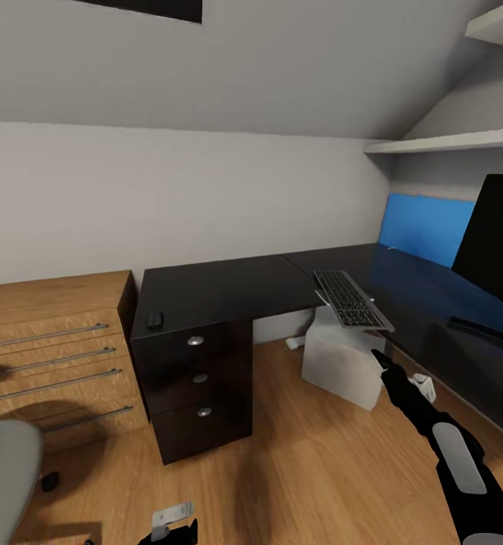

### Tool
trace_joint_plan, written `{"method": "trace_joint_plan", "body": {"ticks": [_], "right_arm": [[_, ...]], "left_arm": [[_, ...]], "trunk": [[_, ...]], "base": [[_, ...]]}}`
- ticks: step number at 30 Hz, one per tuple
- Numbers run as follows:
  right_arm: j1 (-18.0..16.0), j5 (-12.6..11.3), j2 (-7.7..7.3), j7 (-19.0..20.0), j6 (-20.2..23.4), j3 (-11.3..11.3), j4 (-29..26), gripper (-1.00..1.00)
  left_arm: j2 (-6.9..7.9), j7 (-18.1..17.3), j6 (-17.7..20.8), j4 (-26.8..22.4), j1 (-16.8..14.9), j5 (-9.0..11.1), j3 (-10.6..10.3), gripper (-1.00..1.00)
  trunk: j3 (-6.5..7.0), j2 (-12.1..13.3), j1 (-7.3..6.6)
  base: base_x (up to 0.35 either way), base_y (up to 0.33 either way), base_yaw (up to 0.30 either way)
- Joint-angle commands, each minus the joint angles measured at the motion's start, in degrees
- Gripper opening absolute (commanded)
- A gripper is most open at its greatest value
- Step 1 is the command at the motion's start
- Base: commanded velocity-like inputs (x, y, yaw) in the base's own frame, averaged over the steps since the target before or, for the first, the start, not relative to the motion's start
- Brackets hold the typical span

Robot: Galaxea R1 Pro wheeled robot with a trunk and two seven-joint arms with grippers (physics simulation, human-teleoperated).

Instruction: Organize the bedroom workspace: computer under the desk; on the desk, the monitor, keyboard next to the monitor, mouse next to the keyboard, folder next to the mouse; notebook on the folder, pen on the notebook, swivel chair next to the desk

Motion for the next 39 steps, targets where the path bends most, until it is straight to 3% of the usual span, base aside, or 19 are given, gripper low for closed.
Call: {"method": "trace_joint_plan", "body": {"ticks": [1,3,6,9,13,22,39], "right_arm": [[0.0,-1.6,0.03,0.1,0.5,-1.4,0.0,1.0],[0.0,-2.9,0.04,0.0,0.6,-2.3,0.0,1.0],[0.0,-7.2,0.05,-0.2,1.1,-3.2,0.1,1.0],[0.0,-11.2,0.05,-0.3,2.6,-3.5,0.1,1.0],[0.0,-14.7,0.11,-0.8,4.5,-3.5,0.0,1.0],[0.0,-16.5,0.59,-2.2,5.5,-3.4,0.0,1.0],[0.0,-16.7,0.84,-2.8,5.7,-3.3,0.0,1.0]], "left_arm": [[0.03,0.5,0.2,0.0,0.0,0.4,-0.6,1.0],[0.03,0.5,0.2,0.1,0.0,0.4,-0.9,1.0],[0.03,0.6,0.2,0.3,0.0,0.4,-1.2,1.0],[0.02,0.4,0.3,0.3,0.0,0.4,-1.3,1.0],[0.02,0.3,0.3,0.4,0.0,0.4,-1.3,1.0],[0.02,0.2,0.4,0.4,0.0,0.5,-1.3,1.0],[0.02,0.2,0.3,2.7,0.0,0.4,-1.8,1.0]], "trunk": [[-0.24,-0.4,0.22],[-0.6,-1.2,0.66],[-0.78,-1.6,0.88],[-0.78,-1.6,0.88],[-0.78,-1.6,0.88],[-0.78,-1.6,0.88],[2.27,5.2,-2.86]], "base": [[0.0,0.0,0.0],[0.0,0.0,0.0],[0.0,0.0,0.0],[0.0,0.0,0.0],[0.0,0.0,0.0],[0.0,0.0,0.0],[0.0,0.0,0.0]]}}
